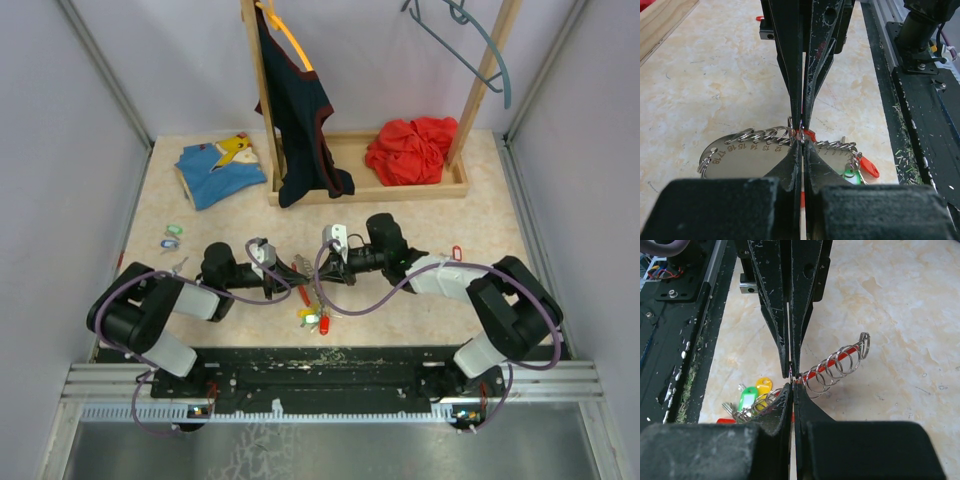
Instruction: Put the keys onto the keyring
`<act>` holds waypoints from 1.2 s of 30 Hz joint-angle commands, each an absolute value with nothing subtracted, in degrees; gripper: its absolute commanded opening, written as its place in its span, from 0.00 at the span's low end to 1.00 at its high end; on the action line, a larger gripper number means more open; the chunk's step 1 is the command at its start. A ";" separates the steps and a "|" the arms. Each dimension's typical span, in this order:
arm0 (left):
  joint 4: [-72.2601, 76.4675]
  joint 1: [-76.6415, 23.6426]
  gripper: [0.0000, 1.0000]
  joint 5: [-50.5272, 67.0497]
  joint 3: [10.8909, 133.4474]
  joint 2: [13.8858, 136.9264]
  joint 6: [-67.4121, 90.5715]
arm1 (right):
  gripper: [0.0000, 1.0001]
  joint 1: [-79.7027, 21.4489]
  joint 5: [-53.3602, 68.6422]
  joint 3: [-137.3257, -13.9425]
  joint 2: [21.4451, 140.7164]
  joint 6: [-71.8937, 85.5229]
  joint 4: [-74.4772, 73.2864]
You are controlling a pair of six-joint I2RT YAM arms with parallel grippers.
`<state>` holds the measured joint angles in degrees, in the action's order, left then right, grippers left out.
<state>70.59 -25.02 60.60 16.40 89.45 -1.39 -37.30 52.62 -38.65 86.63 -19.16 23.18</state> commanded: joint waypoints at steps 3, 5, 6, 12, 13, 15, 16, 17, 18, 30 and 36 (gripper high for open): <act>72.42 -25.40 0.00 60.64 15.91 87.80 -2.37 | 0.00 -36.58 53.42 -38.69 84.04 -18.62 24.75; 72.49 -25.32 0.00 60.50 15.84 87.72 -2.33 | 0.00 -36.44 52.72 -38.55 84.15 -18.44 24.58; 72.51 -25.39 0.00 60.45 15.82 87.59 -2.37 | 0.00 -36.29 52.53 -38.36 84.18 -18.22 24.72; 72.60 -25.40 0.00 59.87 15.56 87.36 -2.44 | 0.00 -35.71 52.26 -37.73 84.50 -17.05 25.75; 72.62 -25.36 0.00 59.79 15.56 87.36 -2.46 | 0.00 -35.69 51.96 -37.73 84.64 -16.94 25.82; 72.67 -25.37 0.00 59.76 15.51 87.28 -2.50 | 0.00 -35.48 51.69 -37.71 84.96 -16.45 26.11; 72.68 -25.37 0.00 59.76 15.41 87.32 -2.53 | 0.00 -35.44 51.72 -37.66 85.06 -16.25 26.53; 72.73 -25.39 0.00 59.77 15.46 87.28 -2.55 | 0.00 -35.35 52.01 -37.58 85.08 -15.90 27.04; 72.76 -25.38 0.00 59.77 15.51 87.32 -2.53 | 0.00 -35.36 52.40 -37.47 85.08 -15.49 27.84; 73.02 -25.37 0.00 59.92 15.64 87.69 -2.37 | 0.00 -35.33 54.79 -37.00 85.76 -12.52 31.90; 73.20 -25.31 0.00 60.03 15.64 87.76 -2.24 | 0.00 -35.33 55.17 -37.17 86.17 -12.38 31.91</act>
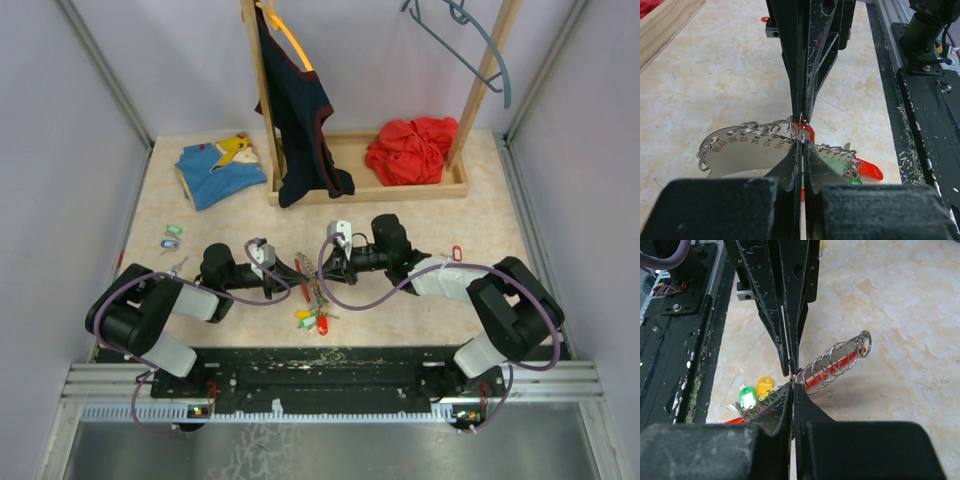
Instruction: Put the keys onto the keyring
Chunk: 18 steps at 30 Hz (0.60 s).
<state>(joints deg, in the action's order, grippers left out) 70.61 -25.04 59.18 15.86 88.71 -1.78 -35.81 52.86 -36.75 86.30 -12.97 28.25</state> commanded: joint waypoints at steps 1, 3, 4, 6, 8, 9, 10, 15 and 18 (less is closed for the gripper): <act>73.21 -25.35 0.00 59.96 15.58 87.73 -2.21 | 0.00 -35.32 55.27 -37.25 86.17 -12.38 31.82; 73.21 -25.36 0.00 59.98 15.56 87.67 -2.25 | 0.00 -35.20 55.06 -37.22 86.31 -12.38 31.64; 73.21 -25.32 0.00 59.95 15.56 87.59 -2.28 | 0.00 -35.10 54.95 -37.12 86.35 -12.39 31.60; 73.21 -25.36 0.00 59.70 15.43 87.38 -2.41 | 0.00 -34.62 54.70 -36.74 86.07 -12.11 31.89; 73.09 -25.31 0.00 59.52 15.34 87.28 -2.40 | 0.00 -34.07 54.43 -36.28 85.68 -11.81 32.30; 73.12 -25.28 0.00 59.44 15.34 87.30 -2.45 | 0.00 -33.91 54.47 -36.08 85.55 -11.71 32.34; 73.10 -25.28 0.00 59.49 15.38 87.27 -2.41 | 0.00 -33.85 54.56 -36.04 85.44 -11.73 32.34; 73.11 -25.29 0.00 59.81 15.47 87.37 -2.37 | 0.00 -33.88 56.17 -36.30 85.82 -11.10 33.24; 73.17 -25.24 0.00 60.01 15.53 87.53 -2.21 | 0.00 -33.85 56.57 -36.22 86.25 -10.52 34.09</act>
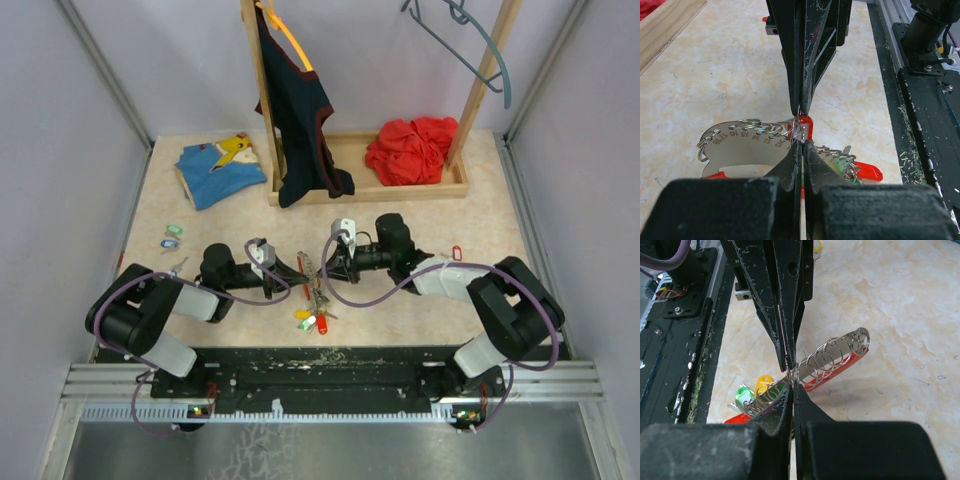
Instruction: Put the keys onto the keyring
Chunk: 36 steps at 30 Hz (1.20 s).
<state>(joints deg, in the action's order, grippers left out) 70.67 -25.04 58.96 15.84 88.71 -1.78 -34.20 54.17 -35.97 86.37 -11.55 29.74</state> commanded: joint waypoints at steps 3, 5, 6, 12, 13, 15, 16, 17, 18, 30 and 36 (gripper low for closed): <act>73.33 -25.30 0.00 60.12 15.64 87.86 -1.96 | 0.00 -33.92 57.00 -36.42 86.60 -10.04 34.68; 73.74 -25.34 0.00 60.20 15.68 88.04 -1.62 | 0.00 -34.16 57.13 -36.68 86.94 -9.98 34.71; 73.82 -25.33 0.00 60.20 15.65 88.05 -1.51 | 0.00 -34.33 57.13 -36.84 87.11 -10.01 34.72; 74.23 -25.29 0.00 60.43 15.62 88.15 -1.25 | 0.00 -34.72 56.88 -37.00 87.93 -9.50 35.47; 74.41 -25.35 0.00 60.53 15.64 88.32 -1.11 | 0.00 -34.72 56.79 -37.00 87.97 -9.42 35.63; 74.84 -25.35 0.00 60.71 15.64 88.41 -0.89 | 0.00 -34.71 56.74 -37.01 88.09 -8.96 36.32; 74.96 -25.32 0.00 60.84 15.64 88.49 -0.80 | 0.00 -34.78 56.73 -37.00 88.15 -8.70 36.62; 75.05 -25.37 0.00 60.89 15.64 88.55 -0.75 | 0.00 -34.85 56.77 -36.94 88.23 -8.51 37.04; 75.12 -25.35 0.00 60.91 15.64 88.59 -0.62 | 0.00 -34.93 56.77 -36.97 88.28 -8.33 37.20; 75.23 -25.33 0.00 60.92 15.64 88.59 -0.53 | 0.00 -35.33 57.61 -37.27 88.92 -7.61 38.14; 75.32 -25.37 0.00 60.74 15.56 88.58 -0.51 | 0.00 -35.33 57.86 -37.35 89.03 -7.56 37.95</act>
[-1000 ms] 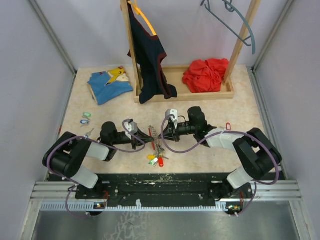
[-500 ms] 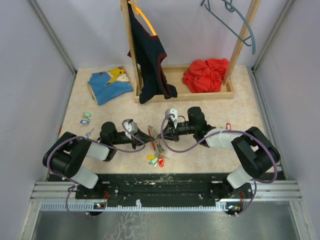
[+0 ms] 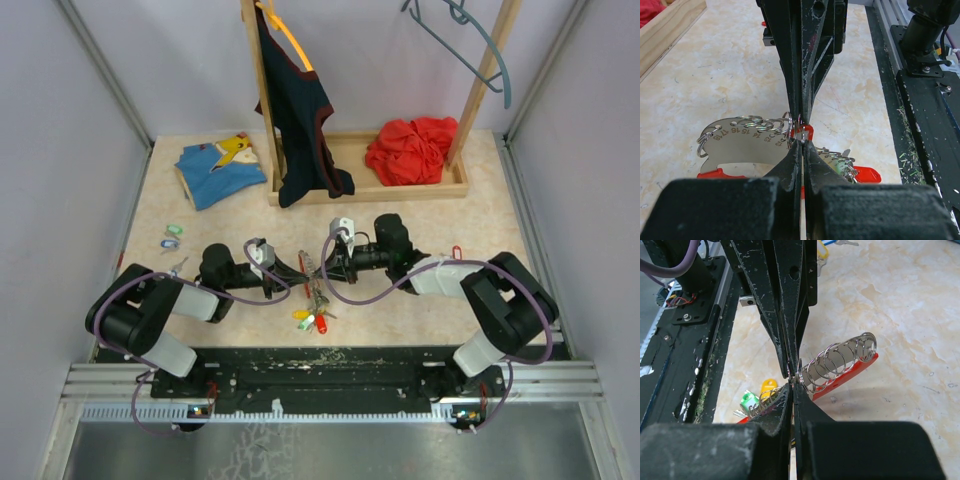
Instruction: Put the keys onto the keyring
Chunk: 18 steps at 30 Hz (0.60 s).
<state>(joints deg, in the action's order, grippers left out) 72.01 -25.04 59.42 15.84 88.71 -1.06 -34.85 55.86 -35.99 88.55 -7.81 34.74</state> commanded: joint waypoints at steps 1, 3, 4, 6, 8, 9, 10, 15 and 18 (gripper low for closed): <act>75.32 -25.38 0.00 60.73 15.63 88.59 -0.48 | 0.00 -35.33 57.98 -37.35 88.98 -7.49 38.02; 75.36 -25.33 0.00 60.69 15.66 88.68 -0.52 | 0.00 -35.33 57.77 -37.27 88.95 -7.58 37.86; 75.40 -25.34 0.00 60.65 15.58 88.68 -0.52 | 0.00 -35.33 57.62 -37.20 88.83 -7.70 37.63; 75.28 -25.28 0.00 60.52 15.56 88.60 -0.59 | 0.00 -35.11 57.25 -36.76 88.43 -7.69 37.82; 75.07 -25.30 0.00 60.28 15.56 88.44 -0.77 | 0.00 -34.66 57.09 -36.28 88.04 -7.49 38.13; 75.06 -25.32 0.00 60.25 15.56 88.42 -0.78 | 0.00 -34.53 57.17 -36.17 87.92 -7.47 38.20; 75.06 -25.32 0.00 60.29 15.56 88.42 -0.79 | 0.00 -34.40 57.51 -36.13 87.82 -7.35 38.35; 75.06 -25.25 0.00 60.44 15.56 88.44 -0.78 | 0.00 -33.79 60.30 -35.89 88.41 -6.06 40.28; 75.03 -25.33 0.00 60.56 15.56 88.42 -0.88 | 0.00 -33.13 61.04 -35.46 88.63 -4.84 41.88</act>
<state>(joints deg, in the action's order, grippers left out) 72.01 -25.04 59.44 15.84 88.71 -1.06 -34.04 57.58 -35.97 88.68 -6.74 36.29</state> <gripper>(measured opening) 0.006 0.006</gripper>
